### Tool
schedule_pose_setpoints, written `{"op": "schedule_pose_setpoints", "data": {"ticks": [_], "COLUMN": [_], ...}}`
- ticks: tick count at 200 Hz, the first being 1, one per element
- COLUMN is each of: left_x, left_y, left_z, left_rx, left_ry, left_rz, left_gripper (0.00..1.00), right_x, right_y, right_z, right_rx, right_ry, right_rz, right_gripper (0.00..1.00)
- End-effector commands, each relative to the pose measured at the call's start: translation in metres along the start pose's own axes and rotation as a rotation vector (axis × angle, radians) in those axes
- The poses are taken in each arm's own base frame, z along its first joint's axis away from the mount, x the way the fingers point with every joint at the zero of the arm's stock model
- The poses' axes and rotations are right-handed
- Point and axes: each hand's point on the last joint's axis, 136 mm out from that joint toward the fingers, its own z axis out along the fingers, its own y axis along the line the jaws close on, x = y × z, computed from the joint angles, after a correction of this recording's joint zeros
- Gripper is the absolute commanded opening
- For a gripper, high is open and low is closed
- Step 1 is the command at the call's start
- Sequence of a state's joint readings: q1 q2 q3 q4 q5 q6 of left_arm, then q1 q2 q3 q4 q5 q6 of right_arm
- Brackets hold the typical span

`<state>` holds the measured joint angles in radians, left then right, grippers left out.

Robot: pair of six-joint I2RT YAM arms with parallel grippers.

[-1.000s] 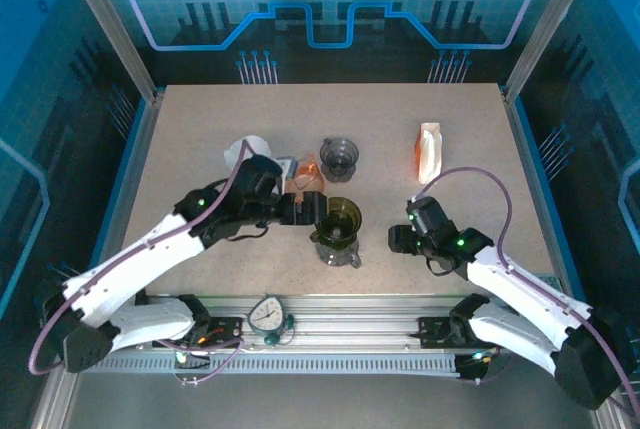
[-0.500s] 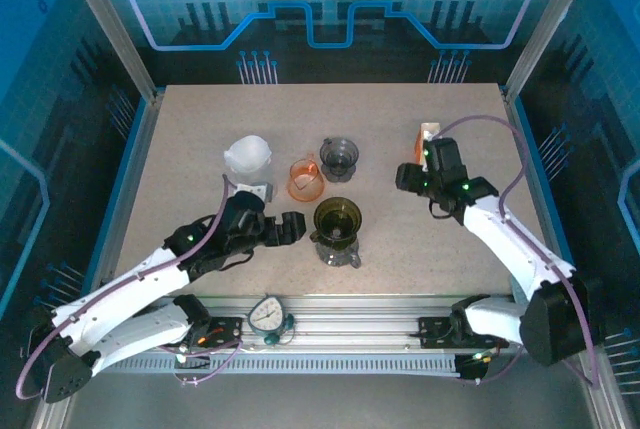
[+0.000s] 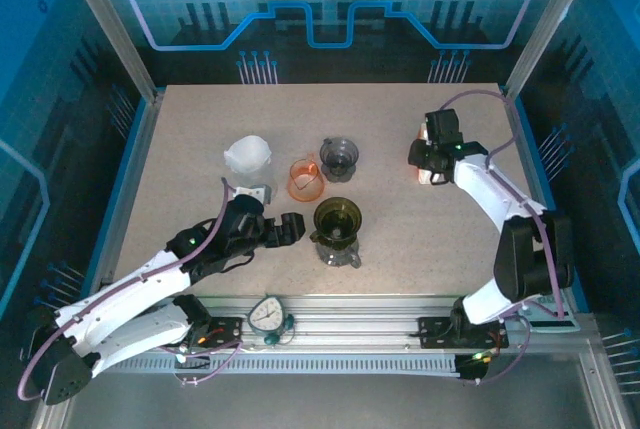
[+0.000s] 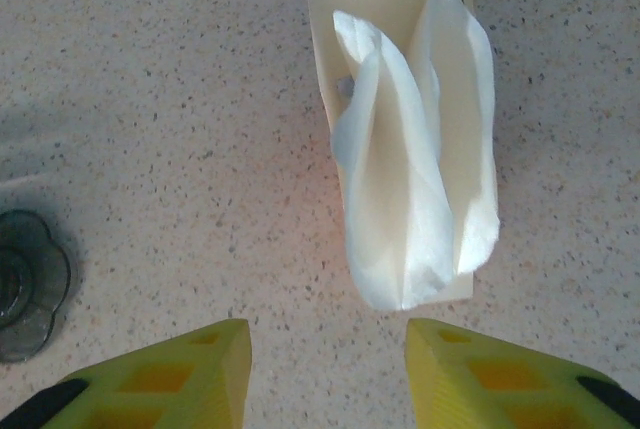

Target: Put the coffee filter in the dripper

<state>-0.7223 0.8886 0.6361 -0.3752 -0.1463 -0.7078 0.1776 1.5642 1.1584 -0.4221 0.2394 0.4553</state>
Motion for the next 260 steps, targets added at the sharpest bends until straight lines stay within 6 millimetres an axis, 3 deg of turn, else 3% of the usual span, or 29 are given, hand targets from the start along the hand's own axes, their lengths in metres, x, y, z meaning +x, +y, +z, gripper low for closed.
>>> {"op": "schedule_pose_setpoints", "data": {"ticks": [1,74,219,260], "left_x": [-0.004,-0.003,-0.003,-0.003], "left_y": [0.003,0.007,0.011,0.012], "left_z": [0.001,0.002,0.005,0.005], "left_rx": [-0.001,-0.012,-0.02,-0.021], "left_ry": [-0.028,-0.018,-0.013,-0.009], "left_rz": [-0.01,-0.011,-0.027,-0.036], "left_gripper": [0.99,0.99,0.99,0.99], "right_x": [-0.025,-0.035,-0.037,-0.038], "right_y": [-0.004,-0.012,-0.016,-0.015], "right_z": [0.004,0.032,0.048,0.045], "right_rx": [0.039,0.121,0.132,0.122], "right_ry": [-0.043,-0.006,0.021,0.013], "right_rz": [0.058,0.097,0.075,0.06], "right_gripper": [0.44,0.36,0.19,0.06]}}
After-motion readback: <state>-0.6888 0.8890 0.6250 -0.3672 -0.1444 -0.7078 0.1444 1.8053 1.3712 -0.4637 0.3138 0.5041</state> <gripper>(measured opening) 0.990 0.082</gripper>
